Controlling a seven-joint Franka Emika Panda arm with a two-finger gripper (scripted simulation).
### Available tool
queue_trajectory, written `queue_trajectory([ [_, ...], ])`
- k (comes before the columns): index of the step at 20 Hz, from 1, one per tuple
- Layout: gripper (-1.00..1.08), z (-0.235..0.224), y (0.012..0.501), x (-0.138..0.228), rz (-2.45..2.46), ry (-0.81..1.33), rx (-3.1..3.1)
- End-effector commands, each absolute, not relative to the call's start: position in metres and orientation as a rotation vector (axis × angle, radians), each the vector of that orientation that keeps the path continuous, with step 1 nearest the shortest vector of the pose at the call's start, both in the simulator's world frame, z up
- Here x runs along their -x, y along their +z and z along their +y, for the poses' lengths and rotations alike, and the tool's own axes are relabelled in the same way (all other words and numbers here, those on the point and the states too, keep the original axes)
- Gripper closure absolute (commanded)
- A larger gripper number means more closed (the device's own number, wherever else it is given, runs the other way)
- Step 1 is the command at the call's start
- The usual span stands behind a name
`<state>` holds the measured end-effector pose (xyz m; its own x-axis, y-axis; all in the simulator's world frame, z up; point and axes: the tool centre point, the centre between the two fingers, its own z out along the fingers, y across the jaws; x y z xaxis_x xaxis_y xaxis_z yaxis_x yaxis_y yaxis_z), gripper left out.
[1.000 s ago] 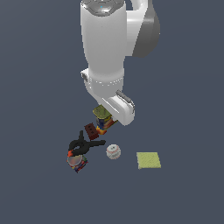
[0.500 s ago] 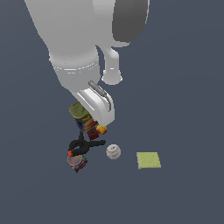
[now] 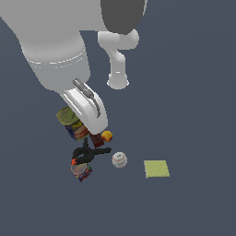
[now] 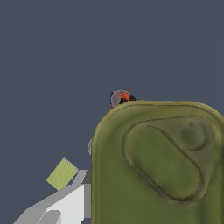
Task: Pick up a designated object from a clutter of objects.
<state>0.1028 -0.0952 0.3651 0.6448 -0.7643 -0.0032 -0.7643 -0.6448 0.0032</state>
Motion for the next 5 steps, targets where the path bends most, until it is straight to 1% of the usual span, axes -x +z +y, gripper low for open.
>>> queue_trajectory([
  [1,1.08,-0.0978,0.3705,-0.1056,-1.323,0.0,-2.849],
  [5,1.08,-0.0992,0.3719,-0.1068,-1.323,0.0,-2.849],
])
